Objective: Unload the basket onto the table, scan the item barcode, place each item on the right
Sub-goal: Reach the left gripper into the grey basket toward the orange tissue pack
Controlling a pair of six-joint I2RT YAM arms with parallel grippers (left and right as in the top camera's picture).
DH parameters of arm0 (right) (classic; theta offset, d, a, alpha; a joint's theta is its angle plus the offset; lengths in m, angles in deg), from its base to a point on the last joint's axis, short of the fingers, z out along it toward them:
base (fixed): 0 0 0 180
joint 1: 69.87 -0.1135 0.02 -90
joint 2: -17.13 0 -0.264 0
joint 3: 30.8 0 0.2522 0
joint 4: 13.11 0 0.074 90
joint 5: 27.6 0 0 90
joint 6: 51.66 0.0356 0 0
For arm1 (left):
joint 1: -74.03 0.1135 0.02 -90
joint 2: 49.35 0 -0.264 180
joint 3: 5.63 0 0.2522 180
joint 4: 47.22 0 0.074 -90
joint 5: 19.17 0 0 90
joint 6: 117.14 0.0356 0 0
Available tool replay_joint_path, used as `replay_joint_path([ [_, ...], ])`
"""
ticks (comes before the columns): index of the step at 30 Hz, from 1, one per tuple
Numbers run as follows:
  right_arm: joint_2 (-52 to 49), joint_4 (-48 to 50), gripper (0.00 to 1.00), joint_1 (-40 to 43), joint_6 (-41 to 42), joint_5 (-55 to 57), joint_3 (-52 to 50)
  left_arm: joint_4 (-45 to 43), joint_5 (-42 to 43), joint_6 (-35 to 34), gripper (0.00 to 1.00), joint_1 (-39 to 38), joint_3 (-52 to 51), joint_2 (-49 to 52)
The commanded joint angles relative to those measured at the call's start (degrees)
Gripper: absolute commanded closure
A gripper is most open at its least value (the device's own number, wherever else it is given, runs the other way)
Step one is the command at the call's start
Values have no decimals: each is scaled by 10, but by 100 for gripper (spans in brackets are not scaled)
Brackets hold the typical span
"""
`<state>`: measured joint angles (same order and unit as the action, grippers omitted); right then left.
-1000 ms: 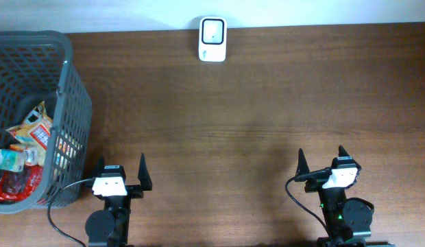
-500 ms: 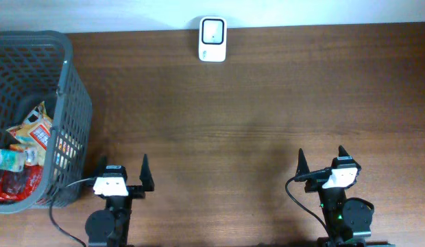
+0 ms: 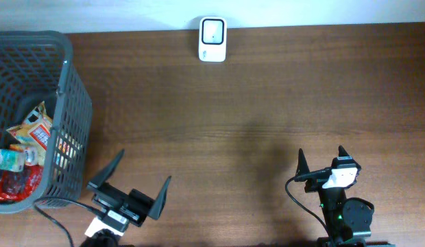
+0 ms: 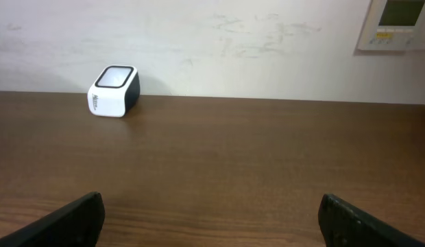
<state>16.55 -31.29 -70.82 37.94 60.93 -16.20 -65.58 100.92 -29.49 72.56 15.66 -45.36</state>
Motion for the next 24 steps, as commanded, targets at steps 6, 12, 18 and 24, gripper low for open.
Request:
replay_joint_path([
  [6, 3, -1, 2, -5, 0, 2, -5, 313, -11, 57, 1, 2, 417, 392],
  [12, 3, 0, 1, -5, 0, 2, -5, 747, -292, 103, 1, 42, 913, 714],
  [18, 3, -1, 2, -5, 0, 2, -5, 909, -318, 14, 1, 275, 1151, 931],
  [24, 3, -1, 2, -5, 0, 2, -5, 1063, -266, 15, 1, 356, 1151, 1028],
])
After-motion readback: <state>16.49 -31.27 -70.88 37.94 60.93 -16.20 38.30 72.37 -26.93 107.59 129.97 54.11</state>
